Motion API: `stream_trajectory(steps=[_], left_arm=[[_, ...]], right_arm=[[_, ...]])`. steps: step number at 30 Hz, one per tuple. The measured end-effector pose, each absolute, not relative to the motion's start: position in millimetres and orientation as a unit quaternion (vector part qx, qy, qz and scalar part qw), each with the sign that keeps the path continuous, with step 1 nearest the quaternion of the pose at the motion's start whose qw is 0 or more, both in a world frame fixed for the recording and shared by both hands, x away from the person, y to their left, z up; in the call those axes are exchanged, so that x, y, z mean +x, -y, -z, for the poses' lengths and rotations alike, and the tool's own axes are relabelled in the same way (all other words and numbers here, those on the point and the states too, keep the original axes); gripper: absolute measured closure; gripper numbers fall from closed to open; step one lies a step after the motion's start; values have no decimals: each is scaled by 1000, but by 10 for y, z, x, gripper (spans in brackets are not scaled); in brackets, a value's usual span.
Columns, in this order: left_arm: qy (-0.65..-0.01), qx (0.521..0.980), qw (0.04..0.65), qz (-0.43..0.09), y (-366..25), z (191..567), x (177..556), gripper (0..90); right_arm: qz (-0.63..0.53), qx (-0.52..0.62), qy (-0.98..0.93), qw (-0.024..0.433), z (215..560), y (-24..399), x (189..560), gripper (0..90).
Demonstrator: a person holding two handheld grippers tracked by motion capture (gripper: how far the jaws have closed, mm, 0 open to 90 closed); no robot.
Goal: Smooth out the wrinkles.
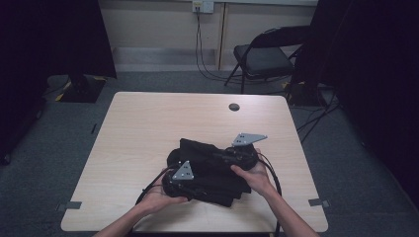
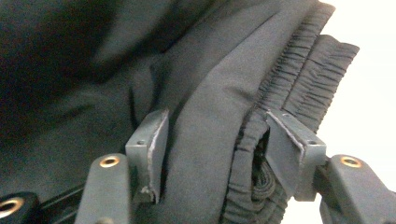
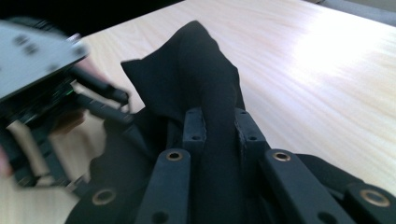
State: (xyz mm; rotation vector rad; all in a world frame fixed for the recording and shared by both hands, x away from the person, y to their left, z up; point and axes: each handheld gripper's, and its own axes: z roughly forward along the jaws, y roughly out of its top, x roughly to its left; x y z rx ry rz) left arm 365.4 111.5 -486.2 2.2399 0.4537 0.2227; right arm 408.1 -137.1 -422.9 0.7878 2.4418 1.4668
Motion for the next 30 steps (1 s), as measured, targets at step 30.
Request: stream_trajectory(steps=[30], left_arm=[[-190,895,389,-108,-1229,4669,3673,491]], right_arm=[[-419,242,-870,101,4759,1172,3651,780]])
